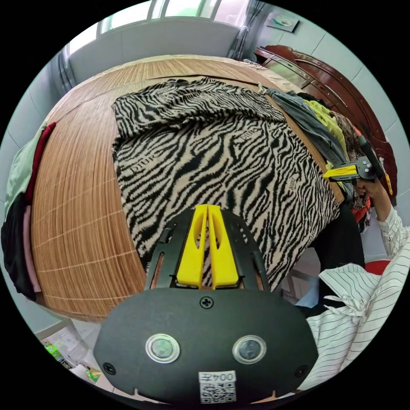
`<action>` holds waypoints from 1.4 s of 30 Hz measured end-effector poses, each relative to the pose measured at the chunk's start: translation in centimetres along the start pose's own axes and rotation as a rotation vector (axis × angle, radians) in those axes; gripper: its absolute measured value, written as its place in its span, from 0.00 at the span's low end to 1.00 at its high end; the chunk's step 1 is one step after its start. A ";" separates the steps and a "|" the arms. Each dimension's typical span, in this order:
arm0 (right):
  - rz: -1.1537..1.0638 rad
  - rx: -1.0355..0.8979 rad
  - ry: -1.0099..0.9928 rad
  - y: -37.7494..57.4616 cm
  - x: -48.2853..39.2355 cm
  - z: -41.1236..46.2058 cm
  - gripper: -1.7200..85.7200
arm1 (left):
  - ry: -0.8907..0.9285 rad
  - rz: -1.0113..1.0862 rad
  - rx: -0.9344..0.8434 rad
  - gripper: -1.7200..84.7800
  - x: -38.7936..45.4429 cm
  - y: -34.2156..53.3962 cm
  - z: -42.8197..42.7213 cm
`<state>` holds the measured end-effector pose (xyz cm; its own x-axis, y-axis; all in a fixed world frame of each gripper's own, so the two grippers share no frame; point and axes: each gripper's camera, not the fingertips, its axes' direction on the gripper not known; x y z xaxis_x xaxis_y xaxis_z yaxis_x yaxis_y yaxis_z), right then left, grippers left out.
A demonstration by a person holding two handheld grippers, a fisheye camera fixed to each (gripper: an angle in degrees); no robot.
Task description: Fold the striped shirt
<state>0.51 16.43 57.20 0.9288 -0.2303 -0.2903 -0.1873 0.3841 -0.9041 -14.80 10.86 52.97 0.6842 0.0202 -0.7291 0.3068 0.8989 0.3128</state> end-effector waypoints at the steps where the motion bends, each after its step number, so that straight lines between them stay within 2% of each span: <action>1: 0.013 0.004 0.012 0.1 -0.3 0.5 0.01 | -0.014 0.002 0.050 0.02 0.5 1.1 -0.2; 6: 0.064 0.185 0.108 2.0 -3.6 1.9 0.01 | 0.046 0.002 0.129 0.02 1.7 3.1 -0.7; 8: 0.047 0.184 0.154 1.9 -4.9 2.4 0.01 | 0.061 0.036 0.154 0.02 2.7 3.8 -0.9; 14: 0.099 0.224 0.064 2.7 -4.6 3.9 0.01 | 0.089 0.017 0.200 0.02 3.7 5.8 -2.1; 17: 0.066 0.281 0.104 4.0 -5.7 5.2 0.01 | 0.101 0.040 0.207 0.02 4.2 6.7 -2.9; 20: 0.144 0.287 0.088 4.9 -5.7 5.7 0.01 | 0.128 0.049 0.208 0.02 4.3 7.5 -3.6; 22: 0.233 0.369 0.037 6.2 -5.4 5.2 0.01 | 0.128 0.052 0.208 0.02 4.5 7.9 -4.1; 24: 0.335 0.487 -0.117 8.4 -5.0 4.7 0.01 | 0.117 0.061 0.214 0.02 4.8 8.5 -4.6; 27: 0.358 0.585 -0.278 10.2 -6.1 5.0 0.01 | 0.140 0.067 0.201 0.02 4.8 9.0 -5.3; 30: 0.322 0.620 -0.309 10.9 -8.2 6.0 0.01 | 0.119 0.063 0.201 0.02 4.7 9.7 -6.6; 33: 0.274 0.630 -0.357 11.6 -9.8 7.3 0.01 | 0.045 -0.053 0.298 0.02 3.1 11.9 -9.6; 36: 0.259 0.600 -0.368 11.9 -10.5 9.5 0.01 | 0.052 -0.164 0.202 0.02 -0.2 14.1 -10.1; 39: 0.301 0.489 -0.396 11.4 -9.7 13.2 0.01 | 0.105 -0.263 0.231 0.02 -3.4 16.9 -11.7; 42: 0.350 0.497 -0.412 12.7 -8.4 15.0 0.02 | 0.131 -0.342 0.347 0.03 -5.9 20.3 -15.6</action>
<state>-4.83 36.68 52.88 0.9043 0.2976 -0.3060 -0.4189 0.7561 -0.5028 -22.91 35.77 54.10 0.4241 -0.1748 -0.8886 0.7157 0.6658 0.2107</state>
